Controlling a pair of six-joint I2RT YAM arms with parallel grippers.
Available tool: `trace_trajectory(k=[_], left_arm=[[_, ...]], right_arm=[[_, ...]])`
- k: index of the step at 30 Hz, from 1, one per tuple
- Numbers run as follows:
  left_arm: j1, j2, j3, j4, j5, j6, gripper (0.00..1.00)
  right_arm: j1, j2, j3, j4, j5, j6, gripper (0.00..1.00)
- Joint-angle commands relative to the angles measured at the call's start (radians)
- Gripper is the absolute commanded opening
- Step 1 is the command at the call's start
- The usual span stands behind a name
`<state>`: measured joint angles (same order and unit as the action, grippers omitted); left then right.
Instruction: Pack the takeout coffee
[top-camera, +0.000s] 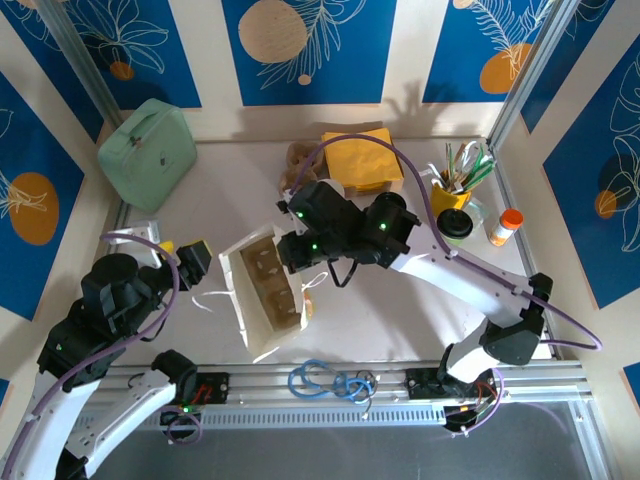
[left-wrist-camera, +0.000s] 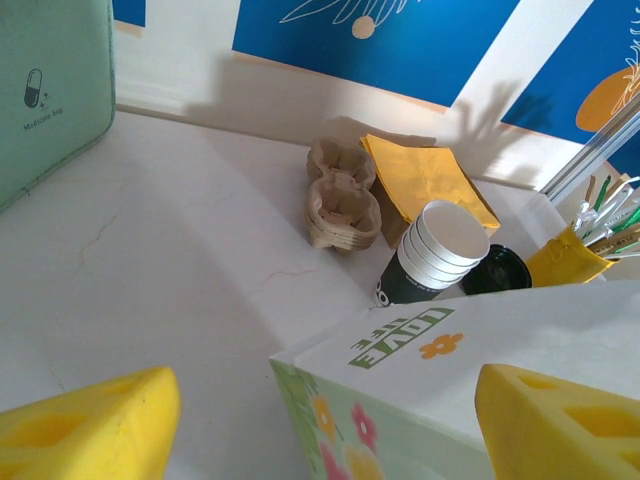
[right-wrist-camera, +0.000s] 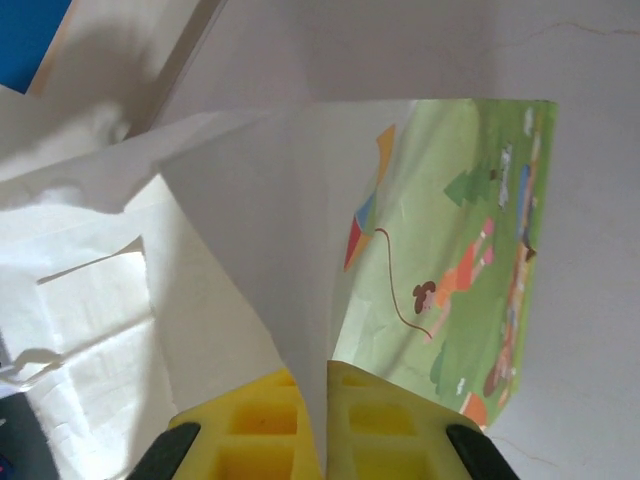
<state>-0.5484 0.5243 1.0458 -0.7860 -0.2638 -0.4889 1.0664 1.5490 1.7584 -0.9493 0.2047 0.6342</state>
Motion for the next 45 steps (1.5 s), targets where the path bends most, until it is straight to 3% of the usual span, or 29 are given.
trace_trajectory(k=[1,9,17,31,45], left_arm=[[-0.007,-0.004,-0.009,-0.007,-0.011,0.003,0.77],[-0.006,0.007,-0.017,-0.006,0.001,-0.005,0.78],[-0.007,0.010,-0.018,-0.006,0.005,-0.007,0.78],[-0.007,0.050,-0.008,0.005,0.025,-0.005,0.78],[-0.006,0.065,-0.006,0.017,0.028,-0.006,0.78]], right_arm=[[-0.039,0.031,0.054,-0.060,-0.071,0.050,0.03],[-0.162,0.073,0.049,-0.122,-0.185,0.104,0.03],[-0.282,0.088,0.045,-0.161,-0.319,0.041,0.04],[-0.467,0.036,-0.060,-0.176,-0.397,-0.039,0.05],[-0.562,0.046,-0.079,-0.170,-0.450,-0.139,0.07]])
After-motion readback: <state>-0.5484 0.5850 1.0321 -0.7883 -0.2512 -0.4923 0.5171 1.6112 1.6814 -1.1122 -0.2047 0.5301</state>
